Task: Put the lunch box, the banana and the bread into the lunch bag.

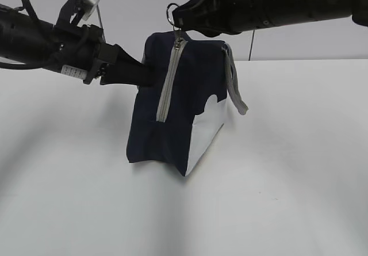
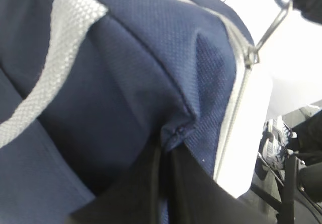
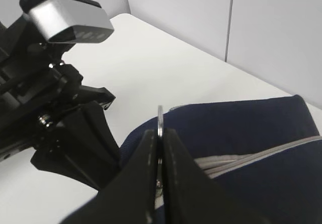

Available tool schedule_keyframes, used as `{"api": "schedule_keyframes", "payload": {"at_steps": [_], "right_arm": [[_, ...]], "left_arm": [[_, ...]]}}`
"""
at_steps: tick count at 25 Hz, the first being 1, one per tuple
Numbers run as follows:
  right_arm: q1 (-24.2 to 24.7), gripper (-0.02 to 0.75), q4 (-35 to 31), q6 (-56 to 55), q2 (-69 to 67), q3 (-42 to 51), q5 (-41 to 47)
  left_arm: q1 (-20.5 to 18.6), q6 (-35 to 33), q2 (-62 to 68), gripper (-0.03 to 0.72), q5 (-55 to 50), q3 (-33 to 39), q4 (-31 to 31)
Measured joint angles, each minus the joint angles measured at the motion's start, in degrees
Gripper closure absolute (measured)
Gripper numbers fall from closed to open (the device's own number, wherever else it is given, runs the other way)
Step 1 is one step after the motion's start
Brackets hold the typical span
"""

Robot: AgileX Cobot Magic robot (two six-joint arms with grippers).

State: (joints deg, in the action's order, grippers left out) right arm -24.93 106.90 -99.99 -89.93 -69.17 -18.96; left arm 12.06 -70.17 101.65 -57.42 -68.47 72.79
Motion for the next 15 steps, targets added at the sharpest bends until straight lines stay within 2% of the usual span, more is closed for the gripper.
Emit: {"api": "schedule_keyframes", "payload": {"at_steps": [15], "right_arm": [[0.0,0.754,-0.5,-2.8,-1.0,-0.3,5.5]], "left_arm": [[0.0,-0.2,0.0,0.685,1.6,0.0,0.1]]}}
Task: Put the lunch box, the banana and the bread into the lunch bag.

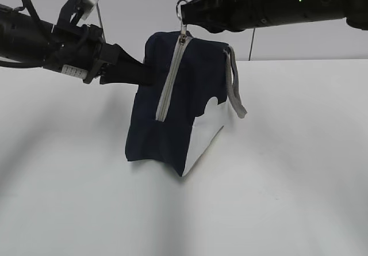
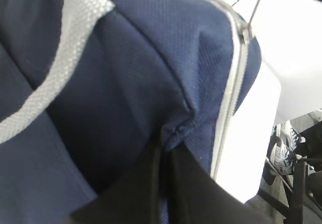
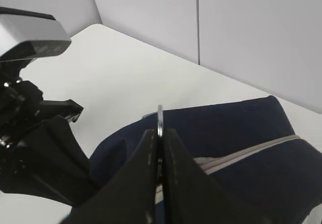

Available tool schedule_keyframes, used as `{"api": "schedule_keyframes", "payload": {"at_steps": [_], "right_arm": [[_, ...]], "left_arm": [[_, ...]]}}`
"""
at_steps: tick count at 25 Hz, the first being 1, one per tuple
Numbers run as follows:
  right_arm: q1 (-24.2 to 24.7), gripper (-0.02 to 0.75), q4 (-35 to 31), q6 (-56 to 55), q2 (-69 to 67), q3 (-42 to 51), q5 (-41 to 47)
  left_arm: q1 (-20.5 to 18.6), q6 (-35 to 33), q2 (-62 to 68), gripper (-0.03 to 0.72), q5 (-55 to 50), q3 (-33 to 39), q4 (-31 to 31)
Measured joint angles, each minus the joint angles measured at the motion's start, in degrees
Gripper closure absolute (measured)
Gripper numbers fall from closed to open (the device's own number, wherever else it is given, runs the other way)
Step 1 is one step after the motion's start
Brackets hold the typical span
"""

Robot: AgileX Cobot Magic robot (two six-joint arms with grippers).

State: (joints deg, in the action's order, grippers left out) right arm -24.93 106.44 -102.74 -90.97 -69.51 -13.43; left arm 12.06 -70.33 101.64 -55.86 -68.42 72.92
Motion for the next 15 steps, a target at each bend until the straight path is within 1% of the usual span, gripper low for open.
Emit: {"api": "schedule_keyframes", "payload": {"at_steps": [6,15], "right_arm": [[0.6,0.755,-0.1,-1.8,-0.1,0.0,1.3],[5.4,0.754,-0.3,-4.6,-0.1,0.0,-2.4]], "left_arm": [[0.0,0.0,0.0,0.685,-0.2,0.0,0.4],[0.0,-0.7,0.0,0.685,-0.4,0.0,1.2]]}}
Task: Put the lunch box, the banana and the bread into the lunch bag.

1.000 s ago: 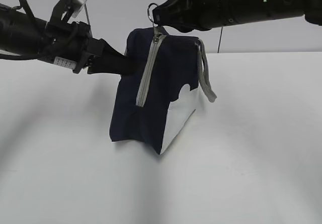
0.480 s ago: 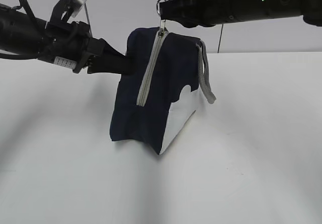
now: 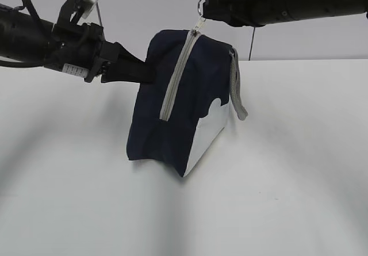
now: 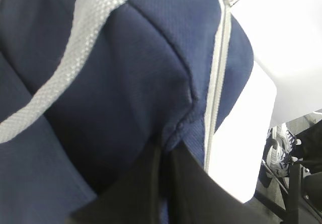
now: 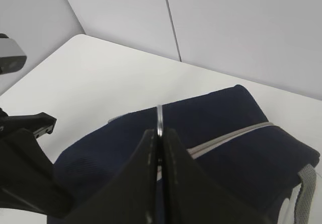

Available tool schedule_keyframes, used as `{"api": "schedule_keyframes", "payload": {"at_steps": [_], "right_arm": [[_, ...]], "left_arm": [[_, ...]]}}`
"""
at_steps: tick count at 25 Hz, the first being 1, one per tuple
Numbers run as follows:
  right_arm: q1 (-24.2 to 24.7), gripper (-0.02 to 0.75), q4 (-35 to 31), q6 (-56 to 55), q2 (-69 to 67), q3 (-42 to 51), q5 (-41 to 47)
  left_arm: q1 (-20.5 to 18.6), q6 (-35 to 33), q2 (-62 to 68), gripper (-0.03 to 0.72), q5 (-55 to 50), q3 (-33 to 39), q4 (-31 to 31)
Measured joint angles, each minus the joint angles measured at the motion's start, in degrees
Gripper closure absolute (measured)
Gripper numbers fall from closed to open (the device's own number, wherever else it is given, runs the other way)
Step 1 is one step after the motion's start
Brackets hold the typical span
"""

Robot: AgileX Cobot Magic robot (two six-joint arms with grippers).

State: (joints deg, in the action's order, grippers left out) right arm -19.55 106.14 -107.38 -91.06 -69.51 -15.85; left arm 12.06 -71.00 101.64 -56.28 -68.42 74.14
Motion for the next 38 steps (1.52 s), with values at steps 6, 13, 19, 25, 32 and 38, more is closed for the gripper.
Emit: {"api": "schedule_keyframes", "payload": {"at_steps": [6,13,19,25,32,38], "right_arm": [[0.7,0.754,0.0,-0.4,-3.0,-3.1,-4.4],[0.8,0.754,0.2,-3.7,-9.1,-9.2,-6.2],[1.2,0.754,0.3,-7.9,-11.4,-10.3,-6.2],[2.1,0.754,0.3,-10.2,-11.5,-11.0,-6.1],[2.9,0.754,1.0,-11.0,-11.5,-13.4,-9.1],[2.9,0.754,1.2,-12.7,-12.9,-13.8,-8.6]], "left_arm": [[0.1,-0.8,0.0,0.685,-0.4,0.2,0.0],[0.4,-0.9,0.0,0.686,-0.4,0.4,0.5],[0.4,-1.3,0.0,0.686,0.0,0.4,0.6],[0.4,-1.9,0.0,0.686,1.1,1.5,1.8],[0.4,-5.9,-0.1,0.686,2.8,5.8,7.3],[0.4,-7.1,-0.1,0.686,3.0,6.2,8.2]]}}
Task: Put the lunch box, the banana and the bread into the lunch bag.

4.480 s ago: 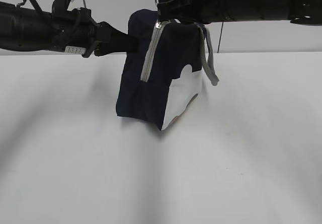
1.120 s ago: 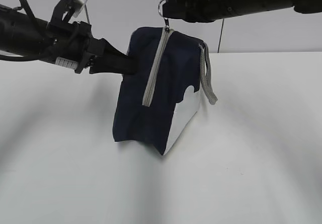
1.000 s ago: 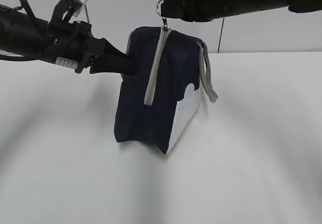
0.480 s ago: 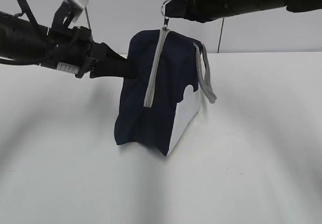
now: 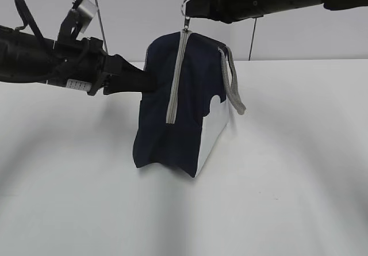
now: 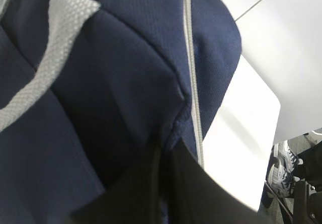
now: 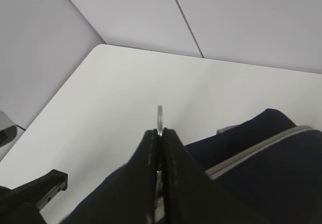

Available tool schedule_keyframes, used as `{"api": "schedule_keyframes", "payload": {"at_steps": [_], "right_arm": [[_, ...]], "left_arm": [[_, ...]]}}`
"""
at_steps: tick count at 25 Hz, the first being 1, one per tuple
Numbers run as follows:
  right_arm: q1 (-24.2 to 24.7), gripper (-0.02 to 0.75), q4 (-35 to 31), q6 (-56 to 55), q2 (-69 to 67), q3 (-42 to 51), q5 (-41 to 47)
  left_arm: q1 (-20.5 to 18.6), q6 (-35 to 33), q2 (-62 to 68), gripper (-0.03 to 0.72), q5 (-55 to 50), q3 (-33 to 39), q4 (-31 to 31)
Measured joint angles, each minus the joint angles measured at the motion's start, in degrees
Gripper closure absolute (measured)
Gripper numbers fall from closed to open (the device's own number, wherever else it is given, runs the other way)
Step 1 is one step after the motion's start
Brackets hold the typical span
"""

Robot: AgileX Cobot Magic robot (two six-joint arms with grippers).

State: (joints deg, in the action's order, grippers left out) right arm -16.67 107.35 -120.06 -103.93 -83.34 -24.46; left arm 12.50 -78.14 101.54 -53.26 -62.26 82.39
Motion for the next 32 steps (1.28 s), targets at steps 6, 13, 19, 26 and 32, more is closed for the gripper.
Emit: {"api": "schedule_keyframes", "payload": {"at_steps": [6,13,19,26,32], "right_arm": [[1.5,0.754,-0.4,-2.1,-2.5,-1.1,0.1],[4.7,0.754,-0.4,-3.2,-2.6,-1.3,-1.2],[4.8,0.754,-0.4,-3.3,-6.0,-4.4,-3.1],[5.1,0.754,-0.4,-5.2,-11.1,-10.1,-5.0],[5.1,0.754,-0.4,-6.9,-14.6,-13.5,-7.2]], "left_arm": [[0.0,-0.9,0.0,0.686,0.2,0.0,0.3],[0.2,-2.0,0.0,0.686,0.2,0.0,1.4],[0.3,-2.3,0.0,0.686,0.1,0.0,1.7],[1.9,-2.6,0.0,0.686,0.8,0.0,1.7],[2.3,-3.6,0.0,0.686,1.6,0.0,1.7]]}}
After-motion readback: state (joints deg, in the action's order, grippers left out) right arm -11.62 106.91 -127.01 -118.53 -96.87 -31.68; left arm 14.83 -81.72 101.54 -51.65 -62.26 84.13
